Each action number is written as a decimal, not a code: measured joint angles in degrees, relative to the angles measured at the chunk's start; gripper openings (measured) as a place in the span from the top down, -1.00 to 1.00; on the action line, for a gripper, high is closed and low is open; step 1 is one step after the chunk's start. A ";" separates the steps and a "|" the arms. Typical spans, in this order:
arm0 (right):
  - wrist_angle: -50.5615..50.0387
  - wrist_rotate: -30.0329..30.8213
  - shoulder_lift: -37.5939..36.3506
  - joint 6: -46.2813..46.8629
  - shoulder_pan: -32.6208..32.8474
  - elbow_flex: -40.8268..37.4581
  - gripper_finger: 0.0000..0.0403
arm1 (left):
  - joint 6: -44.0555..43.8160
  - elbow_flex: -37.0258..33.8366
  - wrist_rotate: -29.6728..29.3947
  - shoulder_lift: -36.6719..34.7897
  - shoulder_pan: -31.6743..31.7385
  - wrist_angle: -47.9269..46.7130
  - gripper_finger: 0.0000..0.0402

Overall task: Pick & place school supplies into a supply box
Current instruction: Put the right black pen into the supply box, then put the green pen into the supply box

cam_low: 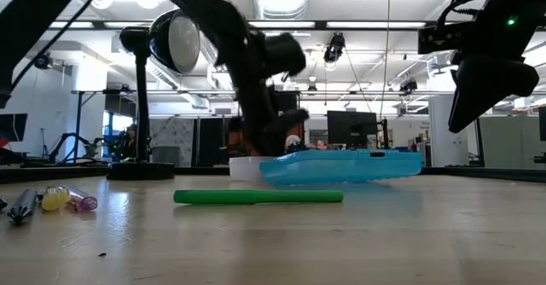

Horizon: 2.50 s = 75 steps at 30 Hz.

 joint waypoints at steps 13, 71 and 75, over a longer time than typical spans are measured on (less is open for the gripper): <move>24.70 -14.03 0.94 -26.44 -1.11 -0.87 0.54 | 4.66 -7.78 -0.10 -24.06 -21.70 -1.78 0.37; 2.55 -16.68 31.71 -69.97 -35.33 50.73 0.93 | -30.57 -39.42 -24.50 -42.63 -47.54 9.78 0.36; 2.34 -18.43 37.23 -74.96 -37.39 50.88 0.87 | -30.72 -39.42 -24.45 -42.63 -48.54 9.63 0.36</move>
